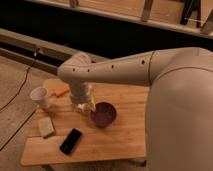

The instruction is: Drag the ceramic bowl in a circle

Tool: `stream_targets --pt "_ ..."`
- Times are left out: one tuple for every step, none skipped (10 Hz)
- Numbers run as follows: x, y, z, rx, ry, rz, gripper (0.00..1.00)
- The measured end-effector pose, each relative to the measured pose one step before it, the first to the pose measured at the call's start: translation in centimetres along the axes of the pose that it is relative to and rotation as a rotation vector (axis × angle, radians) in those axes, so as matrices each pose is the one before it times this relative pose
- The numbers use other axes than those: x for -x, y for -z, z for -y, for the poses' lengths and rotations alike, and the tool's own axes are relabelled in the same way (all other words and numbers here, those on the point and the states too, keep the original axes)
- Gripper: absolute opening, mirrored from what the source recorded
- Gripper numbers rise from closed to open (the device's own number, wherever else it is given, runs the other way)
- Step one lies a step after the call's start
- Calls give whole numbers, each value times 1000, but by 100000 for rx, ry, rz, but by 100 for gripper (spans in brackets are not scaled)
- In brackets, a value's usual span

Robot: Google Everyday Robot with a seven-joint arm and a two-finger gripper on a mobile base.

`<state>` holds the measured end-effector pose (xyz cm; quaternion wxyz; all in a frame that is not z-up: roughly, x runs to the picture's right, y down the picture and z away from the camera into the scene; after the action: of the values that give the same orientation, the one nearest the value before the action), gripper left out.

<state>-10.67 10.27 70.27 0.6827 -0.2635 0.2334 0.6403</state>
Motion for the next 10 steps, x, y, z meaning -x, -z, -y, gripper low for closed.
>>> stream_targets --pt "-1 -1 1 0 -2 -6 65" --pt "-1 -2 0 -2 2 -4 65" --pt "2 5 0 4 -1 12 65" --pt "-1 0 -1 2 -1 -4 65" --pt "-2 -10 7 -28 20 -2 65" --pt "4 0 7 -26 17 32 65" --pt "178 149 633 -1256 -503 778 65" --pt "300 324 1604 -2472 -2572 1338 65" --pt "287 547 3003 -3959 -5335 1862 65" --pt "26 500 3696 -3948 -7136 1787 65"
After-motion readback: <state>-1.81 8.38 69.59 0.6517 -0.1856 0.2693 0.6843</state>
